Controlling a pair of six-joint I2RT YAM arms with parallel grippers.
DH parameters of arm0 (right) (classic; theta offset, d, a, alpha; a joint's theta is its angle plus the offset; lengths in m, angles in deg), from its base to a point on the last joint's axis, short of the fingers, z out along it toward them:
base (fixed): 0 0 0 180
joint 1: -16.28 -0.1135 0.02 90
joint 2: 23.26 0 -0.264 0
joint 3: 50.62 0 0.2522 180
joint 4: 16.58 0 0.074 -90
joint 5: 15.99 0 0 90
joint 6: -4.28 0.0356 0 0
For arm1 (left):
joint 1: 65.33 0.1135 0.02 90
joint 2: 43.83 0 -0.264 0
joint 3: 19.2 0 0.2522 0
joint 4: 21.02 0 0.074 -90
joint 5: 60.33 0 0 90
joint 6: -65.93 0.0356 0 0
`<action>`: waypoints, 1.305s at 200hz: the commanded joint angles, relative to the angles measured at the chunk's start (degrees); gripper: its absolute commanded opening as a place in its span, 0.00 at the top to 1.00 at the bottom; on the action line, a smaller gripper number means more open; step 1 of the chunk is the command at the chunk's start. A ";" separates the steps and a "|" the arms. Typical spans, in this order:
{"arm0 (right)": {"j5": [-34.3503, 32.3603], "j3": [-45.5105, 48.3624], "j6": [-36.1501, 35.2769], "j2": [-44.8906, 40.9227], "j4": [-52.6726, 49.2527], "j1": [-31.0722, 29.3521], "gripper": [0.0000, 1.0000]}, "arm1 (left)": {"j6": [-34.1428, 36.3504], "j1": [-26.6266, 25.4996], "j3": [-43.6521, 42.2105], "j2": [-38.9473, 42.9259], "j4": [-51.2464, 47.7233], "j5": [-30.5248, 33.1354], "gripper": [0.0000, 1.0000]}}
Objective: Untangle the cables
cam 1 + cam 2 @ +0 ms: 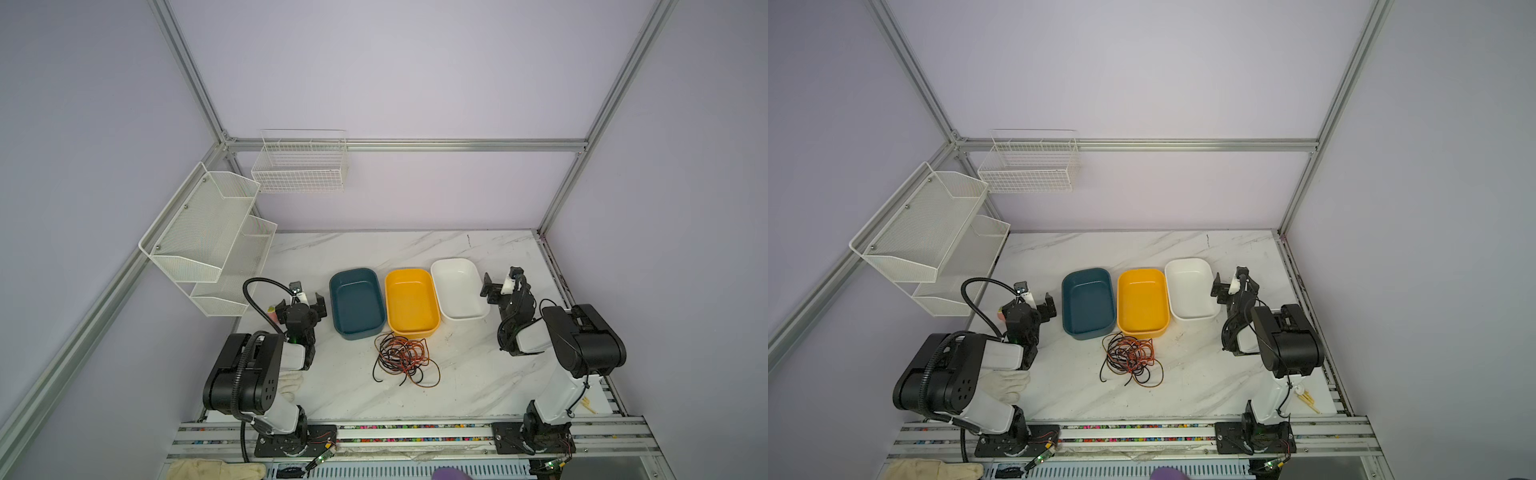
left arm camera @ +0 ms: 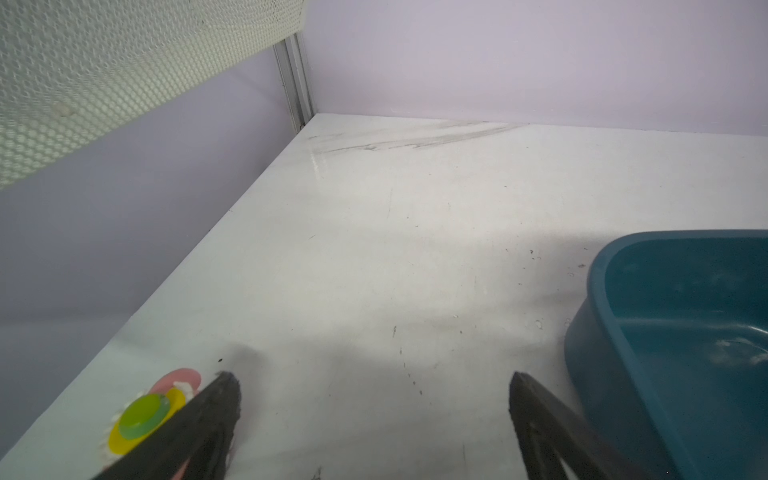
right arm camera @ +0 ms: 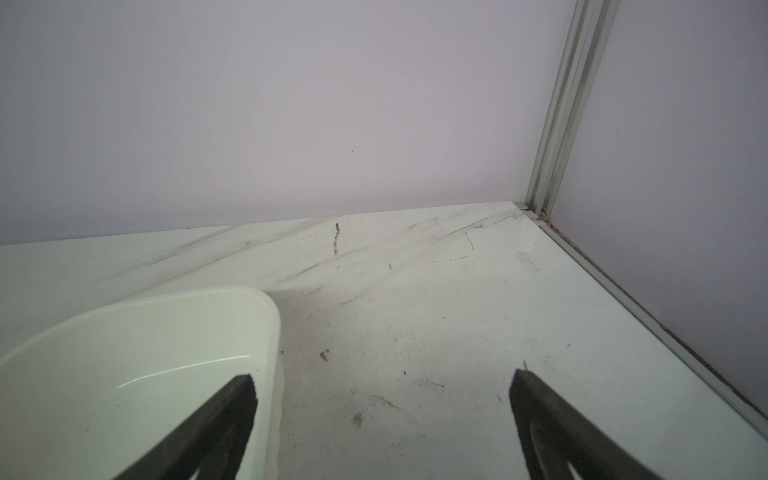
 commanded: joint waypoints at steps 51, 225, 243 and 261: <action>0.53 -0.85 -0.89 -0.32 0.40 0.16 0.02 | 0.65 0.27 1.77 -0.22 2.49 0.07 0.00; -0.67 -0.43 -0.99 -0.64 1.16 0.20 0.02 | 0.65 0.25 1.76 -0.22 2.45 0.04 0.00; -2.02 1.89 -0.47 -4.57 2.69 0.16 0.02 | 0.69 0.27 1.92 -0.37 2.43 0.10 0.00; -1.98 2.49 -1.11 -10.44 -1.35 -0.22 0.02 | 0.68 0.29 2.01 -0.48 2.61 0.04 0.00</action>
